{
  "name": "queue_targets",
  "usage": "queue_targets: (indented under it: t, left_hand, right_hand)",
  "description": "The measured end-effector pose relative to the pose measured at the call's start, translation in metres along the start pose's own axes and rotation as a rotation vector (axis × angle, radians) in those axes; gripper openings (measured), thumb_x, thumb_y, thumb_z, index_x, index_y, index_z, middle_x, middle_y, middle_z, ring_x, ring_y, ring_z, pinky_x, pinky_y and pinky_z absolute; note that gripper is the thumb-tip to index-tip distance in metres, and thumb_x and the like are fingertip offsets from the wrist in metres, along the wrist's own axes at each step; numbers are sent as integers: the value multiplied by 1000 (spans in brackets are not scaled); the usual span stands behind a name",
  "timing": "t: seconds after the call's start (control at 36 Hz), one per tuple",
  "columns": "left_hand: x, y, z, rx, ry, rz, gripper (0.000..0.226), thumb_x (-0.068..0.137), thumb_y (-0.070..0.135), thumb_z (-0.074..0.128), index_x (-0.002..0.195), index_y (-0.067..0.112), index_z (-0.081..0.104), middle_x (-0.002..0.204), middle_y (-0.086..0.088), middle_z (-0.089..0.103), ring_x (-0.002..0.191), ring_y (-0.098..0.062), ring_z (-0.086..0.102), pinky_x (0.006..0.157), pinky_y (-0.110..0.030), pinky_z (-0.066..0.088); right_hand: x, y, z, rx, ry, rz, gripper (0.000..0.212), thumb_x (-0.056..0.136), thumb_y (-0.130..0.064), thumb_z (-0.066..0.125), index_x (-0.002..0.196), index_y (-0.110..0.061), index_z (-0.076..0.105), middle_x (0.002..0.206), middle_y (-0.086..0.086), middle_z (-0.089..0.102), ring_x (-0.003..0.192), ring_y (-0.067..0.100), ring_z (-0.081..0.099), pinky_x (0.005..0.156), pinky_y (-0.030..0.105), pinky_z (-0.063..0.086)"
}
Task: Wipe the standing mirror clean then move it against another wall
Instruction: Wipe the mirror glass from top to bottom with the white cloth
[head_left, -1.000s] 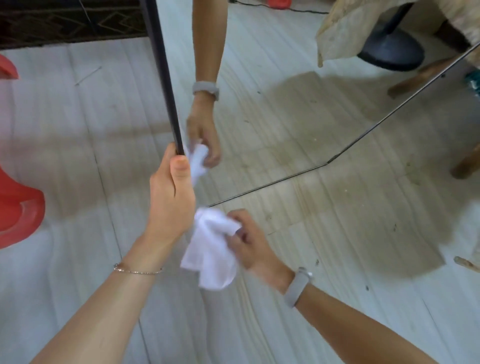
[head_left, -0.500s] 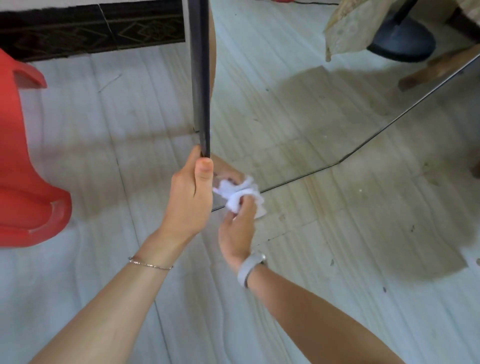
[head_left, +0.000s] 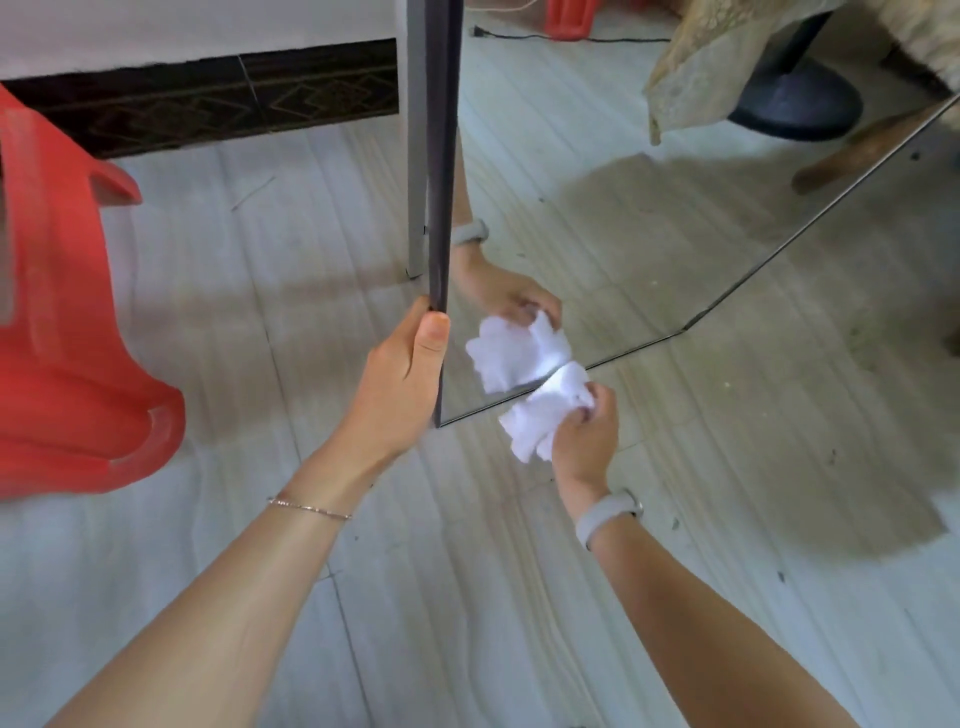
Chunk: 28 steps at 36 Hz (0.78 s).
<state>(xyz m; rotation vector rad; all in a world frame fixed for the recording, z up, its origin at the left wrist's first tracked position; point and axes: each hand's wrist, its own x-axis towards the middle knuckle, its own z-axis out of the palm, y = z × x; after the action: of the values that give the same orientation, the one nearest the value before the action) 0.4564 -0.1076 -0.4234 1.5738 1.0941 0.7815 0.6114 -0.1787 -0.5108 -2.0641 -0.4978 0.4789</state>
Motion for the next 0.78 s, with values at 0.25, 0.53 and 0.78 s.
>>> queue_targets:
  t: [0.25, 0.53, 0.78]
  left_hand:
    - [-3, 10, 0, 8, -5, -8, 31, 94, 44, 22, 75, 30, 42, 65, 9, 58, 67, -5, 50, 69, -17, 40]
    - [-1, 9, -2, 30, -19, 3, 45, 84, 57, 19, 83, 25, 51, 87, -4, 59, 82, -21, 53, 77, -24, 43]
    - [-4, 17, -13, 111, -56, 59, 45, 98, 34, 28, 57, 33, 45, 60, 37, 57, 65, 17, 52, 67, -2, 38]
  right_hand:
    - [-67, -6, 50, -30, -584, 104, 30, 80, 9, 34, 80, -10, 58, 81, 3, 56, 76, 20, 56, 51, 12, 37]
    - [-38, 1, 4, -151, -611, 168, 34, 76, 12, 34, 90, 0, 64, 70, 4, 57, 64, 17, 51, 50, 15, 41]
    - [-59, -34, 50, 99, -505, 316, 29, 74, 11, 43, 56, -11, 52, 64, 7, 57, 61, 16, 52, 55, 18, 44]
